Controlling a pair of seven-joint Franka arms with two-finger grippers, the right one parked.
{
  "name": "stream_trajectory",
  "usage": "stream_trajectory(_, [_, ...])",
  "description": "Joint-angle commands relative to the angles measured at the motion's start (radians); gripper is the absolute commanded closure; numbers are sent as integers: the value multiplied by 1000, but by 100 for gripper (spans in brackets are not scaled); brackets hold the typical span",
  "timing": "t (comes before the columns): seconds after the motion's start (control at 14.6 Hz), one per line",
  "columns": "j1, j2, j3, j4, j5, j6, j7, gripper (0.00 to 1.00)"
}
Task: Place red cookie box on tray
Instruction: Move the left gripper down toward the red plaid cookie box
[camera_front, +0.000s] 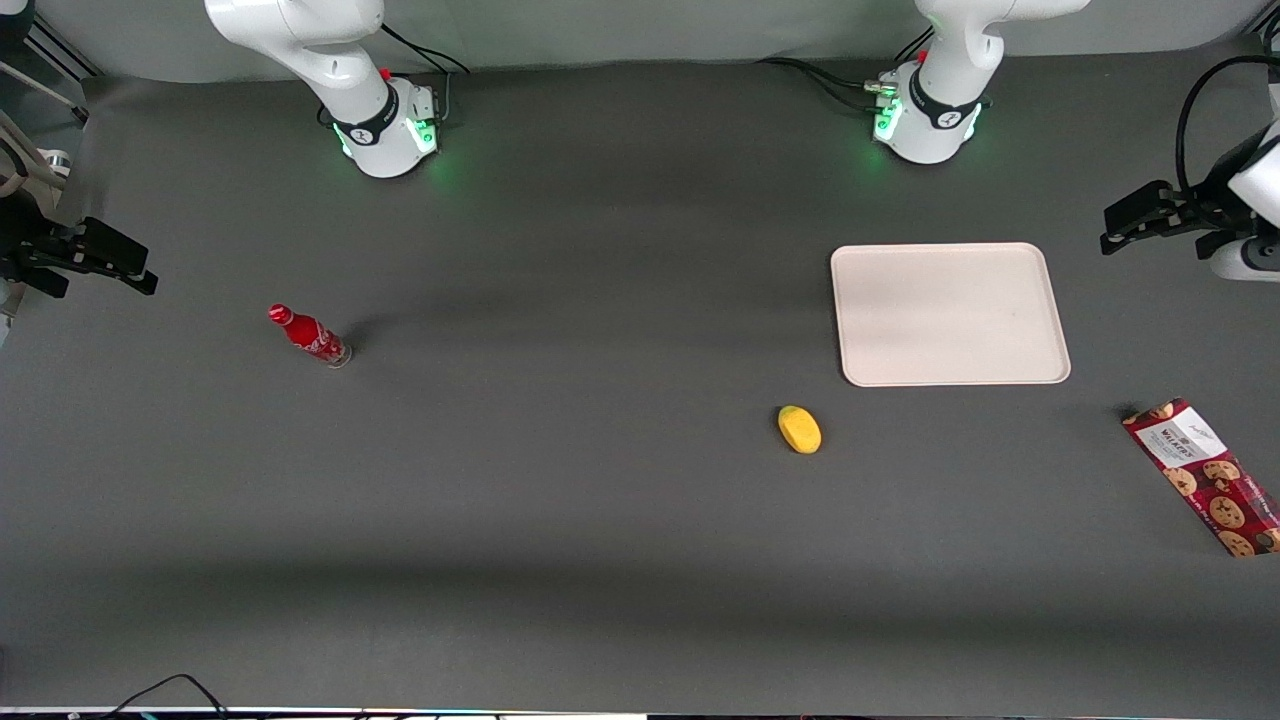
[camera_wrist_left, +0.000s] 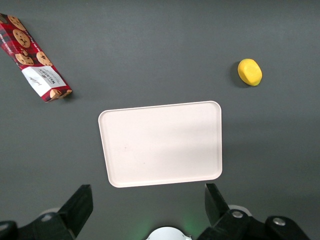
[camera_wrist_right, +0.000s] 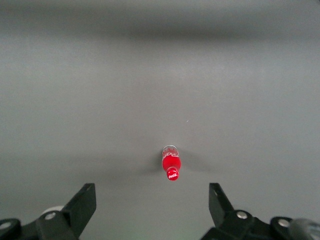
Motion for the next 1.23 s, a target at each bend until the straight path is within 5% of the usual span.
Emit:
stream_trajectory(0.0, [6,-19,7,-16,-17,8,-6,0])
stream_trajectory(0.27, [7,-9,13,-16,-17,18,-1,0])
stream_trajectory(0.55, [6,79,139,3,-20,130,-18,0])
stream_trajectory(0.89, [26,354,277,152,-28,300,-14,0])
stream_trajectory(1.16, [110,566,285,250,-29,475,-18,0])
